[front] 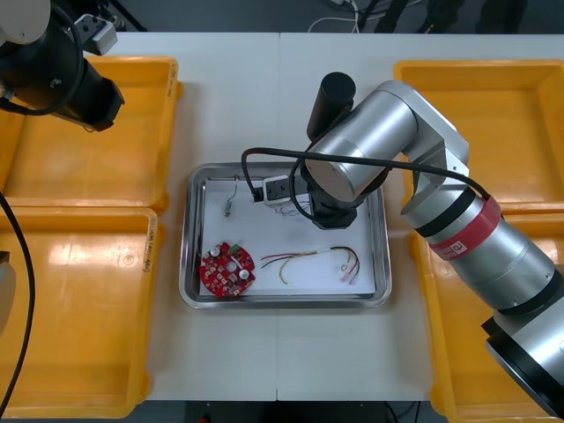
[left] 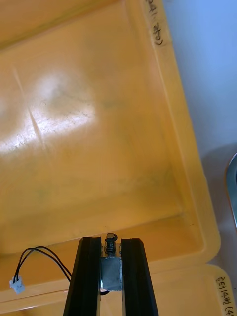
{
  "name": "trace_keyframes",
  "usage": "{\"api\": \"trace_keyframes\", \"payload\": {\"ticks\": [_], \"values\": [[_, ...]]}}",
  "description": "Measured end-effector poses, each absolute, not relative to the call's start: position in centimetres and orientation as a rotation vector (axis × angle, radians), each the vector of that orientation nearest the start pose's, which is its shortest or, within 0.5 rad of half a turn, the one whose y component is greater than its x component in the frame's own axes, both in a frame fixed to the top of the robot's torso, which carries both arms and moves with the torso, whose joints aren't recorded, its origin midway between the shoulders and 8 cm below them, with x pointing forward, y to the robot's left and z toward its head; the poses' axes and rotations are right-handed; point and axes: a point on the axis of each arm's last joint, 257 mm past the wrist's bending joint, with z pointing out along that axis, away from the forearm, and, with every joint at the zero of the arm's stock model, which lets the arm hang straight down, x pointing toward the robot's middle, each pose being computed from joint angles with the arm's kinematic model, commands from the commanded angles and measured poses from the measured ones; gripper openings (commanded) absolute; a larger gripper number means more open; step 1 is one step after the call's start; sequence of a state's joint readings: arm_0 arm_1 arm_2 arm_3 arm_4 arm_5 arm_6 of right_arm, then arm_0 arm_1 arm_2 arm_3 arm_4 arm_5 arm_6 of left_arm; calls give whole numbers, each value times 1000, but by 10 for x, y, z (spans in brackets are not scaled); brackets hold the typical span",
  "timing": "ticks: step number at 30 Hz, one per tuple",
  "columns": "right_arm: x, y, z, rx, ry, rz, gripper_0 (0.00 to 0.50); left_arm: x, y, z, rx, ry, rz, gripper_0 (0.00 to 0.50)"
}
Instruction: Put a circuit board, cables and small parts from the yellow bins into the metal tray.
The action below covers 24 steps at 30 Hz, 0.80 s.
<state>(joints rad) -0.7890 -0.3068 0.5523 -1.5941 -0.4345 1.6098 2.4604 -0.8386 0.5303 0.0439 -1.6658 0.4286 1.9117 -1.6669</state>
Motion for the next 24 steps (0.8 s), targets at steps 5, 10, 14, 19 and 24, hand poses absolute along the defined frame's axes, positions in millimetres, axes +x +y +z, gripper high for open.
{"api": "trace_keyframes", "payload": {"ticks": [5,10,14,19,24], "values": [[499,-56,-242,-2050,1794,-410,207,538,267,-76,402,2505,162,0],[501,-60,-242,-2045,1799,-429,500,535,258,-73,396,2482,141,0],[501,-60,-242,-2044,1800,-433,500,533,253,-77,374,2489,121,0],[499,-64,-241,-2052,1810,-451,500,531,244,-80,326,2496,101,0],[483,-70,-229,-2092,1823,-477,500,530,238,-81,245,2506,71,0]]}}
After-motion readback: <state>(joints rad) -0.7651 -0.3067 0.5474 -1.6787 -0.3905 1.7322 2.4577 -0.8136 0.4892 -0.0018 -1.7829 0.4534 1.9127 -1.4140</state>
